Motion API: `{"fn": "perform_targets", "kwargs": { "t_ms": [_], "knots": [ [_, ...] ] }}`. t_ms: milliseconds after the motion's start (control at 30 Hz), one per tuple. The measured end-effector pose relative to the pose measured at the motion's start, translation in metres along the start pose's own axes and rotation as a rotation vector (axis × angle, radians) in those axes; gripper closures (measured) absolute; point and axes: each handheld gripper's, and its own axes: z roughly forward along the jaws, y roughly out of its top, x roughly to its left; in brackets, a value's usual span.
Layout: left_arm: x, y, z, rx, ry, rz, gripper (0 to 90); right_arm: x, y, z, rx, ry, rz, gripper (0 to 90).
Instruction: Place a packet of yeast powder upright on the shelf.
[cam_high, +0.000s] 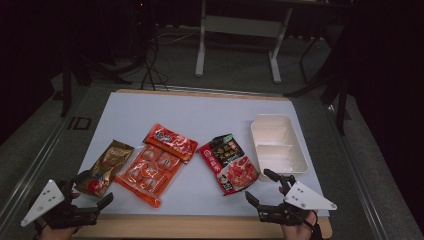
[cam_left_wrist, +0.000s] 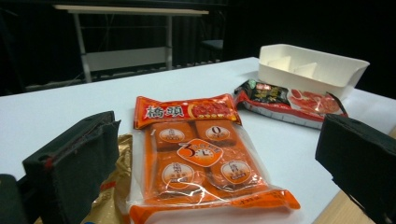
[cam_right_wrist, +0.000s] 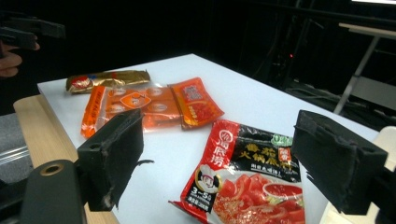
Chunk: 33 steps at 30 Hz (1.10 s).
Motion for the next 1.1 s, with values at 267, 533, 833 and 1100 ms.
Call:
{"fn": "perform_targets", "kwargs": {
  "t_ms": [267, 533, 833, 1100],
  "knots": [
    [-0.005, 0.0, 0.003, 0.041, -0.102, 0.02, 0.0, 0.007, -0.002, 0.007, 0.073, -0.024, -0.008, 12.6],
    [-0.008, 0.004, 0.007, 0.088, -0.127, 0.027, 0.0, 0.002, -0.005, 0.01, 0.087, -0.033, 0.007, 11.2],
    [-0.002, 0.017, 0.006, 0.071, -0.121, 0.006, 0.0, 0.006, -0.002, 0.009, 0.085, -0.011, -0.005, 11.2],
    [0.01, 0.028, 0.007, 0.08, -0.107, 0.001, 0.0, 0.013, 0.005, 0.008, 0.054, -0.024, -0.055, 13.6]
  ]
}}
